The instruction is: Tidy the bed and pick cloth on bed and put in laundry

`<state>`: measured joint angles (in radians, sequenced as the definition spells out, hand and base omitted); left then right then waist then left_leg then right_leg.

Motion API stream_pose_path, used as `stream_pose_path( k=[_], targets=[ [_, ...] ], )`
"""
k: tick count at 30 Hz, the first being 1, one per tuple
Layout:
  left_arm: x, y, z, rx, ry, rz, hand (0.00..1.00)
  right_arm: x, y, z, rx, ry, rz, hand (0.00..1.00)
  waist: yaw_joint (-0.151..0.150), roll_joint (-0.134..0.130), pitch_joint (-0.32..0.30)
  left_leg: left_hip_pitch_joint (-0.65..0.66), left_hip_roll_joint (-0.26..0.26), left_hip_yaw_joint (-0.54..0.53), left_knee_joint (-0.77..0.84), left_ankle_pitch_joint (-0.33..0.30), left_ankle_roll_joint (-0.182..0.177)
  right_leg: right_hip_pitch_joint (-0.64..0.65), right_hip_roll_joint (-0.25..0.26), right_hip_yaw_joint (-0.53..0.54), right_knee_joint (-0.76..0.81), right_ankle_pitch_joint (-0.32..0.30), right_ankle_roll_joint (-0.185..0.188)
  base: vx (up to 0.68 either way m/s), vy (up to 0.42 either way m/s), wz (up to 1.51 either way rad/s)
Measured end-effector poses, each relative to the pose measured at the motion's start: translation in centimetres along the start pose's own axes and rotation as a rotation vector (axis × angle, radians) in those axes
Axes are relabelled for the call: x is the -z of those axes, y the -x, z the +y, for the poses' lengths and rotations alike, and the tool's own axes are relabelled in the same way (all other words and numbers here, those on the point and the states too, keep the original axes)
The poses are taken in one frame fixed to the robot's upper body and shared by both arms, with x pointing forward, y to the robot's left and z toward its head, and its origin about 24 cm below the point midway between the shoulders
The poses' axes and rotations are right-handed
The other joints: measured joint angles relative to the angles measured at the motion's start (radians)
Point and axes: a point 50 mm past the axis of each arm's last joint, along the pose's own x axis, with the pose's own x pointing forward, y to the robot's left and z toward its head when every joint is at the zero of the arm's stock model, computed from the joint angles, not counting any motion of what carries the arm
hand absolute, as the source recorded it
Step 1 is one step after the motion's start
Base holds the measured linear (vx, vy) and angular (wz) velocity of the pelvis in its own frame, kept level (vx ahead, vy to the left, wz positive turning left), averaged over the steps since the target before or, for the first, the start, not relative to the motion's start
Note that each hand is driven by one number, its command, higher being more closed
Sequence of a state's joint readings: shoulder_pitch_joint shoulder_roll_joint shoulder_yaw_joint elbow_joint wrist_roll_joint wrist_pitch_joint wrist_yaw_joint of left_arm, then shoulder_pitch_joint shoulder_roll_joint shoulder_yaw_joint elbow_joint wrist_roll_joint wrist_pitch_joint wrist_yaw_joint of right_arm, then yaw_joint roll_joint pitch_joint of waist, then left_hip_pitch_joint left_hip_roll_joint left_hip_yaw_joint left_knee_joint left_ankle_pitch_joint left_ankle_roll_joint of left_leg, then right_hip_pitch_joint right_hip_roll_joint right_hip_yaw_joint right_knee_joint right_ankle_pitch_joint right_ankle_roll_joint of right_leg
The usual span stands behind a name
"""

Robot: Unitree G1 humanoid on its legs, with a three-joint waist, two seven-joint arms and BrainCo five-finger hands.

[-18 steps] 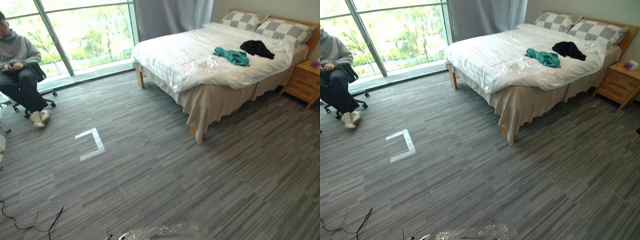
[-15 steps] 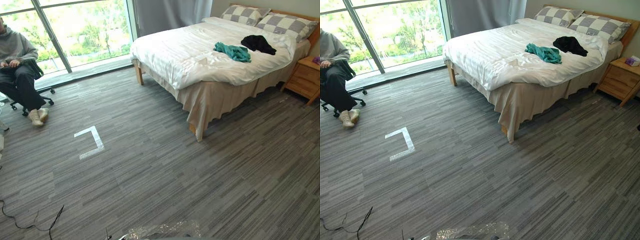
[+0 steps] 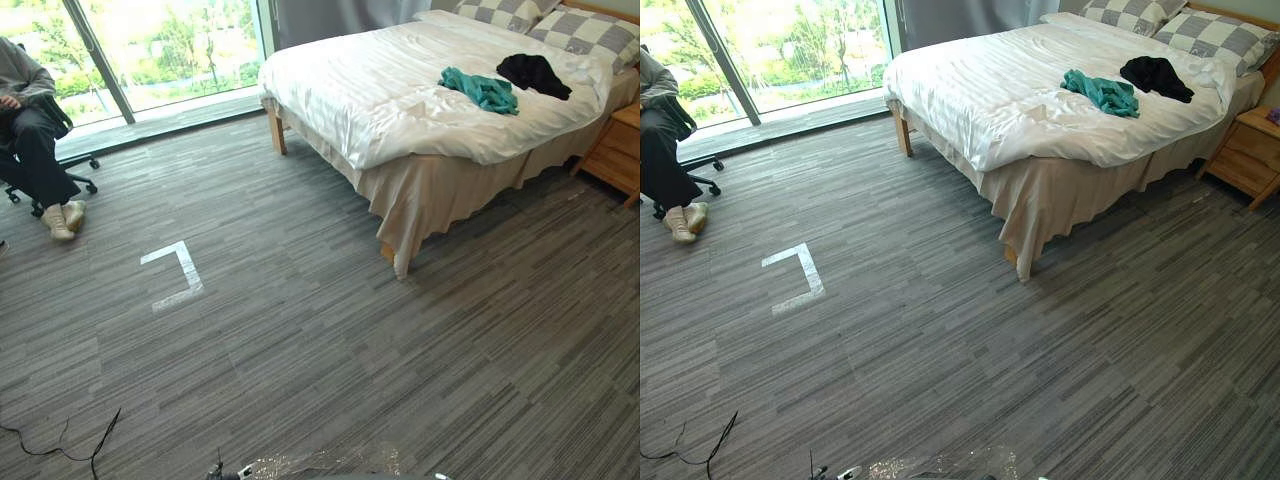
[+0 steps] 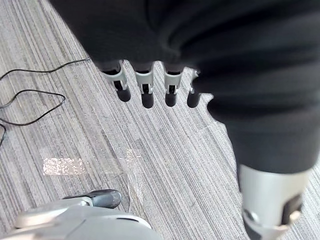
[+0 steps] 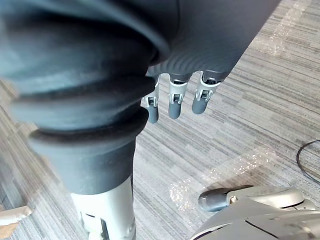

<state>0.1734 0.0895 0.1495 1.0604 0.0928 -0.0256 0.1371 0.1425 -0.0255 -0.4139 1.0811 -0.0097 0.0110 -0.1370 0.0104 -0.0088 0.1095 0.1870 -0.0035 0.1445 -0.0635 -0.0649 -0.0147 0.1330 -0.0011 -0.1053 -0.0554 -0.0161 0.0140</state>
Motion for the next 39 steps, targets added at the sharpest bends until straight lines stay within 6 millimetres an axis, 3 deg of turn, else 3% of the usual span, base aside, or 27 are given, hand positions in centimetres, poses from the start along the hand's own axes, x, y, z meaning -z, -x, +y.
stream_pose_path(
  k=[5, 9, 11, 13, 15, 16, 17, 18, 19, 20, 21, 22, 23, 24, 25, 26, 27, 28, 29, 30, 31, 34, 35, 36, 37, 39],
  targets=[
    [-0.7, -0.1, -0.2, 0.004, -0.001, -0.015, 0.0, -1.1, -0.1, 0.3, -0.007, -0.006, -0.028, 0.0, 0.0, 0.005, 0.012, -0.037, 0.013, 0.065, 0.007, -0.006, -0.004, -0.091, 0.013, 0.058, 0.072, -0.015, -0.006, -0.05, -0.027, -0.35],
    [-2.2, -0.6, 0.4, -0.009, -0.012, -0.049, 0.0, -2.2, -0.1, 1.3, -0.026, -0.048, -0.061, 0.0, -0.005, -0.023, 0.073, -0.053, 0.015, 0.141, 0.051, -0.038, 0.003, -0.227, 0.006, 0.094, 0.312, -0.133, -0.003, -0.05, -0.046, -0.55],
    [-2.3, -0.6, 0.7, -0.014, -0.026, -0.044, 0.0, -1.9, 0.0, 1.2, -0.021, -0.068, -0.052, 0.0, -0.011, -0.031, 0.08, -0.032, 0.011, 0.188, 0.08, -0.078, 0.008, -0.281, -0.073, -0.023, 0.456, -0.212, 0.019, 0.01, -0.03, -0.61],
    [-2.3, -0.7, 0.8, -0.017, -0.034, -0.042, 0.0, -1.6, 0.0, 1.1, -0.016, -0.094, -0.041, 0.0, -0.031, -0.031, 0.081, -0.008, 0.024, 0.206, 0.1, -0.111, 0.0, -0.3, -0.12, -0.155, 0.545, -0.246, 0.016, 0.11, -0.079, -0.45],
    [-2.8, -0.7, 0.5, -0.011, -0.031, -0.051, 0.0, -1.5, -0.1, 0.9, -0.006, -0.121, -0.033, 0.0, -0.047, -0.019, 0.084, 0.011, 0.057, 0.221, 0.105, -0.137, -0.024, -0.345, -0.142, -0.252, 0.642, -0.283, -0.006, 0.19, -0.144, -0.36],
    [-3.4, -0.8, 0.0, 0.001, -0.025, -0.065, 0.0, -1.9, -0.1, 0.6, 0.001, -0.135, -0.04, 0.0, -0.055, 0.006, 0.091, 0.02, 0.104, 0.234, 0.108, -0.148, -0.048, -0.392, -0.138, -0.28, 0.666, -0.295, -0.021, 0.28, -0.213, -0.3],
    [-4.4, -0.8, -0.8, 0.019, -0.018, -0.087, 0.0, -2.1, -0.2, 0.1, 0.013, -0.128, -0.044, 0.0, -0.055, 0.039, 0.103, 0.03, 0.165, 0.25, 0.11, -0.159, -0.078, -0.456, -0.137, -0.297, 0.664, -0.292, -0.021, 0.32, -0.238, -0.3],
    [-4.8, -0.8, -1.2, 0.028, -0.014, -0.098, 0.0, -2.2, -0.3, -0.2, 0.018, -0.125, -0.047, 0.0, -0.055, 0.054, 0.111, 0.035, 0.194, 0.256, 0.11, -0.164, -0.094, -0.49, -0.139, -0.298, 0.656, -0.284, -0.015, 0.39, -0.289, -0.28],
    [-5.9, -0.8, -2.0, 0.047, -0.009, -0.122, 0.0, -2.4, -0.3, -0.4, 0.02, -0.114, -0.053, 0.0, -0.058, 0.073, 0.12, 0.047, 0.247, 0.271, 0.104, -0.156, -0.119, -0.569, -0.151, -0.291, 0.586, -0.215, 0.021, 0.5, -0.337, -0.16],
    [-6.9, -0.9, -2.4, 0.056, -0.013, -0.144, 0.0, -2.4, -0.3, -0.2, 0.016, -0.112, -0.052, 0.0, -0.069, 0.065, 0.129, 0.067, 0.274, 0.275, 0.085, -0.146, -0.139, -0.623, -0.179, -0.293, 0.465, -0.114, 0.055, 0.54, -0.366, -0.07],
    [-7.3, -0.9, -2.5, 0.059, -0.016, -0.152, 0.0, -2.2, -0.3, -0.1, 0.013, -0.112, -0.046, 0.0, -0.078, 0.055, 0.134, 0.082, 0.281, 0.276, 0.076, -0.144, -0.142, -0.634, -0.198, -0.293, 0.402, -0.065, 0.066, 0.62, -0.402, 0.05],
    [-7.4, -1.0, -2.3, 0.056, -0.023, -0.151, 0.0, -1.8, -0.2, 0.3, 0.004, -0.112, -0.035, 0.0, -0.086, 0.028, 0.144, 0.115, 0.278, 0.282, 0.072, -0.141, -0.146, -0.634, -0.225, -0.291, 0.307, -0.004, 0.088, 0.65, -0.452, -0.15],
    [-7.3, -1.0, -2.1, 0.048, -0.007, -0.147, 0.0, -1.6, -0.1, 0.4, -0.002, -0.101, -0.031, 0.0, -0.085, 0.02, 0.153, 0.177, 0.306, 0.31, 0.077, -0.134, -0.149, -0.636, -0.231, -0.305, 0.338, 0.138, 0.022, 0.81, -0.554, -0.32],
    [-7.4, -0.9, -2.7, 0.063, 0.001, -0.153, 0.0, -1.8, -0.2, 0.3, -0.001, -0.096, -0.042, 0.0, -0.088, 0.029, 0.157, 0.204, 0.333, 0.33, 0.082, -0.078, -0.169, -0.681, -0.231, -0.307, 0.478, 0.116, -0.038, 0.71, -0.511, -0.4],
    [-7.6, -0.8, -3.2, 0.074, 0.004, -0.164, 0.0, -2.0, -0.2, 0.2, 0.005, -0.1, -0.053, 0.0, -0.1, 0.034, 0.157, 0.206, 0.351, 0.333, 0.105, -0.005, -0.178, -0.719, -0.228, -0.3, 0.595, 0.031, -0.078, 0.71, -0.568, -0.27],
    [-7.9, -0.6, -3.7, 0.085, 0.006, -0.183, 0.0, -2.3, -0.2, 0.0, 0.013, -0.113, -0.059, 0.0, -0.108, 0.051, 0.16, 0.172, 0.399, 0.314, 0.208, 0.094, -0.185, -0.722, -0.215, -0.305, 0.67, -0.066, -0.093, 0.72, -0.636, -0.35],
    [-8.1, -0.5, -4.0, 0.09, 0.015, -0.189, 0.0, -2.6, -0.3, -0.3, 0.018, -0.112, -0.07, 0.0, -0.104, 0.072, 0.159, 0.092, 0.469, 0.25, 0.393, 0.209, -0.186, -0.691, -0.168, -0.31, 0.675, -0.127, -0.107, 0.74, -0.639, -0.41],
    [-8.1, -0.5, -4.0, 0.09, 0.014, -0.191, 0.0, -2.8, -0.3, -0.2, 0.018, -0.11, -0.073, 0.0, -0.103, 0.073, 0.16, 0.045, 0.493, 0.211, 0.503, 0.216, -0.186, -0.668, -0.146, -0.311, 0.663, -0.146, -0.112, 0.76, -0.573, -0.53],
    [-8.1, -0.5, -4.0, 0.09, 0.019, -0.19, 0.0, -3.0, -0.3, 0.0, 0.011, -0.102, -0.081, 0.0, -0.101, 0.074, 0.161, -0.048, 0.532, 0.165, 0.739, 0.198, -0.166, -0.584, -0.088, -0.309, 0.605, -0.161, -0.128, 0.86, -0.544, -0.53],
    [-8.0, -0.4, -4.1, 0.091, 0.032, -0.193, 0.0, -3.3, -0.3, 0.2, 0.002, -0.078, -0.091, 0.0, -0.092, 0.071, 0.163, -0.128, 0.524, 0.096, 0.909, 0.137, -0.148, -0.478, -0.037, -0.301, 0.517, -0.162, -0.14, 0.83, -0.487, -0.53],
    [-8.3, -0.4, -4.1, 0.089, 0.04, -0.206, 0.0, -3.4, -0.3, 0.3, 0.0, -0.064, -0.095, 0.0, -0.083, 0.068, 0.163, -0.163, 0.509, 0.066, 0.971, 0.102, -0.155, -0.424, -0.015, -0.293, 0.468, -0.161, -0.14, 0.65, -0.349, -0.48],
    [-9.9, -0.1, -3.7, 0.068, 0.114, -0.271, 0.0, -4.9, -0.4, 1.1, -0.017, 0.012, -0.142, 0.0, -0.049, 0.044, 0.173, -0.352, 0.377, 0.023, 1.073, -0.043, -0.165, -0.213, 0.044, -0.245, 0.276, -0.15, -0.142, 0.58, -0.229, -0.35],
    [-10.5, 0.0, -3.6, 0.066, 0.134, -0.303, 0.0, -6.1, -0.4, 1.3, -0.022, 0.013, -0.168, 0.0, -0.044, 0.038, 0.178, -0.421, 0.309, 0.03, 1.022, -0.1, -0.171, -0.145, 0.053, -0.229, 0.223, -0.148, -0.14, 0.57, -0.168, -0.36],
    [-10.8, 0.0, -3.4, 0.063, 0.14, -0.314, 0.0, -6.7, -0.4, 1.5, -0.026, 0.011, -0.179, 0.0, -0.041, 0.031, 0.186, -0.442, 0.274, 0.047, 0.976, -0.126, -0.163, -0.111, 0.052, -0.217, 0.202, -0.149, -0.138, 0.57, -0.13, -0.51],
    [-11.1, 0.0, -3.3, 0.06, 0.141, -0.328, 0.0, -7.9, -0.4, 2.0, -0.038, 0.008, -0.209, 0.0, -0.031, 0.022, 0.191, -0.475, 0.21, 0.092, 0.845, -0.152, -0.146, -0.055, 0.048, -0.189, 0.172, -0.158, -0.121, 0.57, -0.077, -0.65],
    [-11.6, 0.1, -3.8, 0.077, 0.127, -0.339, 0.0, -8.9, -0.3, 2.3, -0.045, 0.001, -0.241, 0.0, -0.018, 0.024, 0.194, -0.514, 0.14, 0.195, 0.606, -0.123, -0.103, 0.036, 0.042, -0.178, 0.124, -0.185, -0.078, 0.59, -0.029, -0.5]
  ],
)
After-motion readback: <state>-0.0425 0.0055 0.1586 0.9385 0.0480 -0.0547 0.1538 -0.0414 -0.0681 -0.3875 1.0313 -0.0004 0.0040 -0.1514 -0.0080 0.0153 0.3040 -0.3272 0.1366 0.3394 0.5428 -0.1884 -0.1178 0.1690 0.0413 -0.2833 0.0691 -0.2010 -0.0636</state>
